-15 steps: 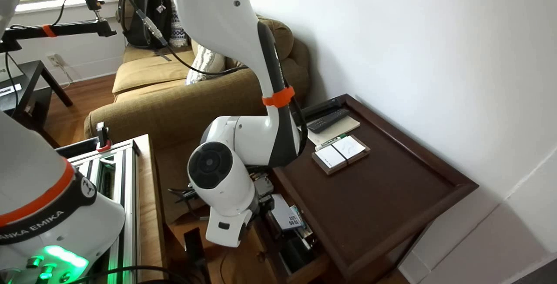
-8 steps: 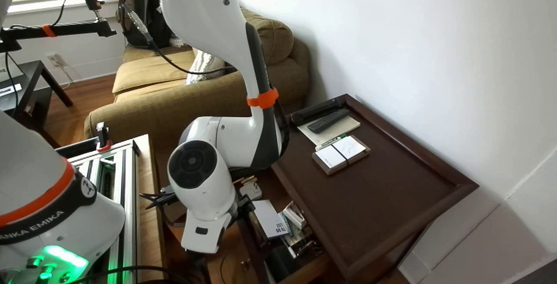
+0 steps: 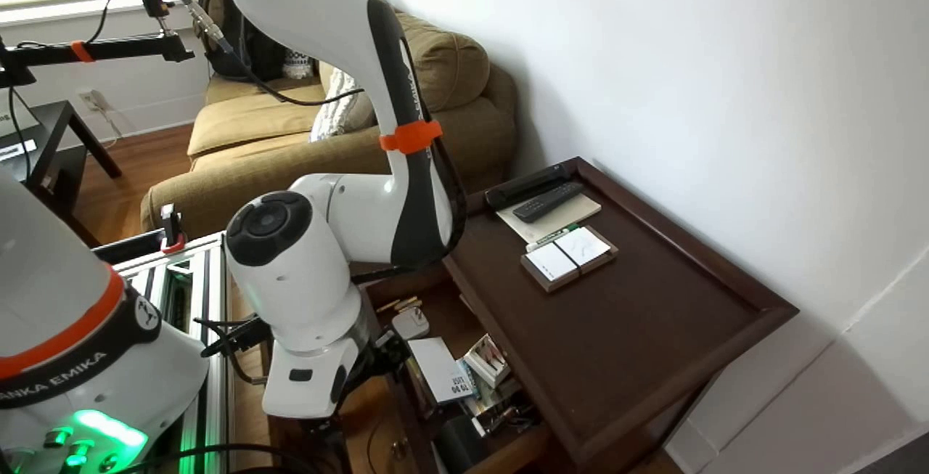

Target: Open the drawer and place the marker into it then close it

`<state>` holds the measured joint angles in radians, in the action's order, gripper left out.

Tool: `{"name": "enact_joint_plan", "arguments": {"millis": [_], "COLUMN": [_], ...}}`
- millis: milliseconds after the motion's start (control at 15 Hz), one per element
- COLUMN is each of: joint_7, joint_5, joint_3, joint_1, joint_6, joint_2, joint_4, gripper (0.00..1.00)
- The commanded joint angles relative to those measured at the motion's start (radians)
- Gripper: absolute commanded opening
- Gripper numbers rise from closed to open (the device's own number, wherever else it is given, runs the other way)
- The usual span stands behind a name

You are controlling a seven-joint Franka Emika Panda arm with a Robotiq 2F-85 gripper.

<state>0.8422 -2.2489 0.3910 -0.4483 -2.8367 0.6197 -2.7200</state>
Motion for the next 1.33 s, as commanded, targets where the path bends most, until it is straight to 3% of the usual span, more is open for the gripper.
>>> {"name": "enact_joint_plan", "arguments": {"millis": [0,267,333,467,533,667,733,933,1267], "joint_7": [0.12,0.162,0.155,0.116,0.086,-0.005,0.059,0.006,0.006], "joint_5": [-0.057,0.029,0.07,0.173,0.227,0.343,0.247,0.308,0.315], "joint_3": [0.079,0.044,0.05,0.008,-0.052,-0.12,-0.062,-0.113,-0.114], "joint_1": [-0.077,-0.069,-0.105,-0.107,-0.068,-0.064,-0.08,-0.081,-0.076], "joint_6": [-0.005,-0.05,-0.069,-0.132,-0.169,-0.235,-0.185,-0.225,-0.225], "joint_2": [-0.075,-0.115,-0.154,-0.187,-0.167,-0.211,-0.156,-0.178,-0.182], "joint_4": [-0.051,-0.023,-0.05,-0.054,-0.024,-0.059,-0.021,-0.032,-0.035], "gripper": [1.0,1.0,1.0,1.0,1.0,1.0,1.0,1.0,1.0]}}
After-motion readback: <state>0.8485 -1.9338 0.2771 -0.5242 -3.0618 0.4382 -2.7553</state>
